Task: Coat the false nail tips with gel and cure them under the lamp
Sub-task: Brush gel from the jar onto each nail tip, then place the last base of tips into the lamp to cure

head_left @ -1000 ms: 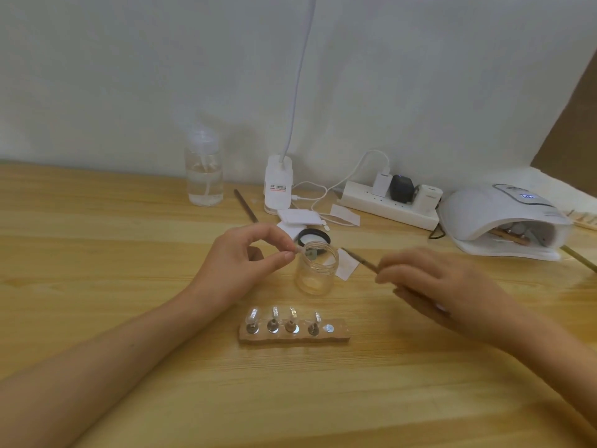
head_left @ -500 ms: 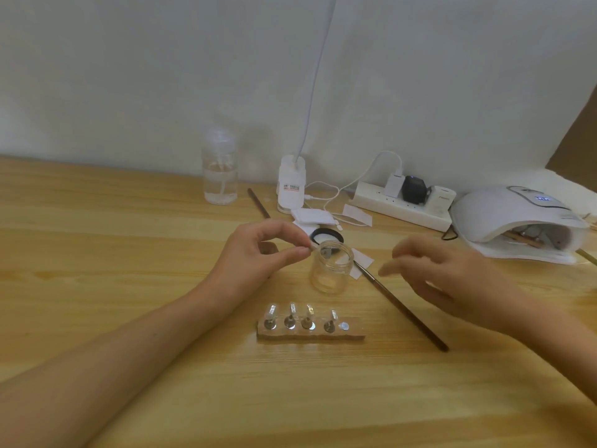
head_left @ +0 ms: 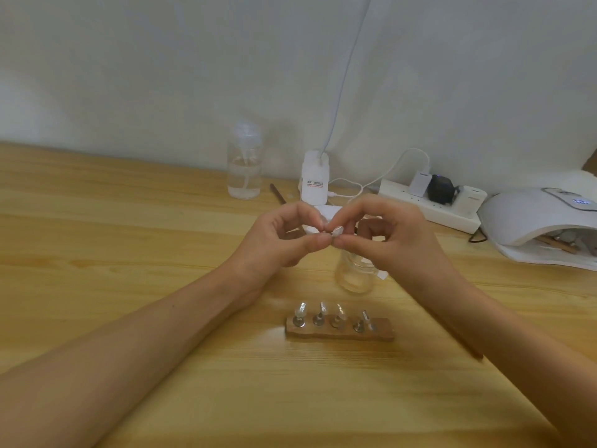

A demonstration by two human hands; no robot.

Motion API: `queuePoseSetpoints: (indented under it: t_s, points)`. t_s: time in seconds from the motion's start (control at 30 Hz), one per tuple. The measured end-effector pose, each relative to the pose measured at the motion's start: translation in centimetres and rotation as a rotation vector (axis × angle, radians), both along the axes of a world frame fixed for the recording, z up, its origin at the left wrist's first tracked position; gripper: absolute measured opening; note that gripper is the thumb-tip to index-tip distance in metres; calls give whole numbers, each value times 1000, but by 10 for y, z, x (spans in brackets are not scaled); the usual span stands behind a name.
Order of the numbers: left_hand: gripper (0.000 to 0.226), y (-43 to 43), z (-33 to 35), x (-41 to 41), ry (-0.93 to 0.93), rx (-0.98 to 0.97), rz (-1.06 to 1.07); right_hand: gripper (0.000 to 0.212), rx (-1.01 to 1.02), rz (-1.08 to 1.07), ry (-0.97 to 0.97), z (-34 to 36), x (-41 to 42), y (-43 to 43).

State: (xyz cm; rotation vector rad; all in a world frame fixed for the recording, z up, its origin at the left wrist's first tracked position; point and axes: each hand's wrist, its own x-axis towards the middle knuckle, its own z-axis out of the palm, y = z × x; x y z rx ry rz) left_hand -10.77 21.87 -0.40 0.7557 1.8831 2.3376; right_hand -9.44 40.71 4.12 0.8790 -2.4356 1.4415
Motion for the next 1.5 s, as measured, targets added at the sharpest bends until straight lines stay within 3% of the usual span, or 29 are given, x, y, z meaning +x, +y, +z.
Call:
queuePoseSetpoints:
  t_s: [0.37,0.53,0.83,1.0,1.17,1.4,1.5]
  points:
    - [12,-3,-3,-4,-22,24,-76,12,-80,37,-192,5,9,14]
    - [21,1,-4,-8,-220,83,166,8,207,-43,-296,-7,37,50]
    - [27,4,-2,-4,-205,-28,158,21,266,6,-386,-21,39,57]
    - [27,4,-4,-4,-183,-66,150,22,280,20,-352,-22,39,58]
    - [26,3,-6,-4,-164,-104,161,26,554,-28,-134,-22,41,55]
    - [28,2,-4,1,-140,-30,168,20,417,-141,-61,-22,52,87]
    - [37,3,8,14,68,-122,190,19,347,-281,-56,-19,59,133]
